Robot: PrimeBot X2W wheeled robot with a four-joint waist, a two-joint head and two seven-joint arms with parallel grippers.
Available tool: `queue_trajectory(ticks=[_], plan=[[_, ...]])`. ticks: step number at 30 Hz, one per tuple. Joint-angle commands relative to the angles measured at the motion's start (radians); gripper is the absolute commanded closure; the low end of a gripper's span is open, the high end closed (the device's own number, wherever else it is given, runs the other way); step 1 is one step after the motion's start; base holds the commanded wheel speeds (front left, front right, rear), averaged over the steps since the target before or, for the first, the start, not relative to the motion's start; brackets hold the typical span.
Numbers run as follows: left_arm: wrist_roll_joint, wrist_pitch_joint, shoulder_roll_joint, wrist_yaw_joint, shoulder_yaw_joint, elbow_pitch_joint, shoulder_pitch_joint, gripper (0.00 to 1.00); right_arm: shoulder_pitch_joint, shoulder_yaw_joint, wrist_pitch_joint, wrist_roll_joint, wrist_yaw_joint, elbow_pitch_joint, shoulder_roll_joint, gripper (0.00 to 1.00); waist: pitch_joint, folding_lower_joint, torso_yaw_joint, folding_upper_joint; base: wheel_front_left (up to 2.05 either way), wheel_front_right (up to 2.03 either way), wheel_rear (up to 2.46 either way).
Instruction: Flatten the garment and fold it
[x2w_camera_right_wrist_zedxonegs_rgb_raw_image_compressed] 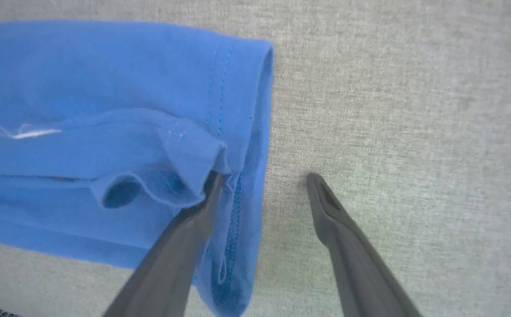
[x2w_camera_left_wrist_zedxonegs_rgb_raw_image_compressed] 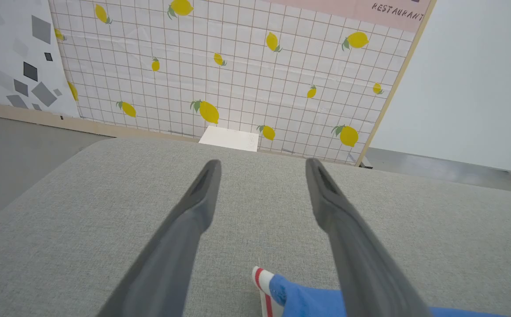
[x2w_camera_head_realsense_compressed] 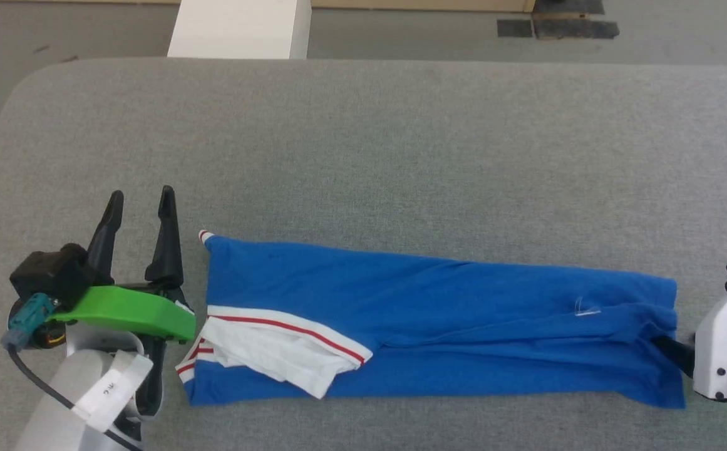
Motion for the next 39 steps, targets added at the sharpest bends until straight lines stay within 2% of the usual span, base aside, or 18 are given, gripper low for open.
queue_trajectory(ticks=[1, 9, 17, 18, 19, 20, 39], plan=[[0.011, -0.009, -0.005, -0.007, -0.002, 0.003, -0.004, 0.0, -0.017, 0.02, 0.004, 0.014, -0.001, 0.01, -0.003, 0.0, 0.015, 0.0, 0.006, 0.0, 0.0, 0.0, 0.0], [0.029, -0.021, -0.02, -0.005, 0.006, 0.003, 0.02, 0.0, -0.051, 0.147, 0.004, 0.083, -0.001, 0.03, -0.001, 0.0, 0.021, 0.0, 0.007, 0.0, 0.0, 0.0, 0.0], [0.032, -0.023, -0.024, -0.012, 0.006, 0.004, 0.03, 0.0, -0.061, 0.199, 0.005, 0.106, -0.001, 0.054, -0.01, 0.0, 0.01, 0.0, 0.01, 0.0, 0.0, 0.0, 0.0], [0.033, -0.023, -0.024, -0.012, 0.006, 0.003, 0.031, 0.0, -0.063, 0.202, 0.007, 0.107, -0.001, 0.058, -0.012, 0.55, 0.009, 0.0, 0.01, 0.0, 0.0, 0.0, 0.0], [0.034, -0.024, -0.024, -0.011, 0.007, 0.003, 0.031, 0.0, -0.065, 0.2, 0.002, 0.103, -0.001, 0.061, -0.015, 0.82, 0.008, 0.0, 0.01, 0.0, 0.0, 0.0, 0.0], [0.036, -0.024, -0.024, -0.01, 0.007, 0.001, 0.032, 0.0, -0.067, 0.203, 0.001, 0.095, -0.001, 0.066, -0.021, 1.0, 0.008, 0.0, 0.009, 0.0, 0.0, 0.0, 0.0], [0.053, -0.026, -0.032, -0.01, 0.024, -0.013, 0.064, 0.0, -0.077, 0.094, -0.005, 0.062, -0.001, 0.102, -0.047, 1.0, -0.012, 0.0, -0.003, 0.0, 0.0, 0.0, 0.0]])
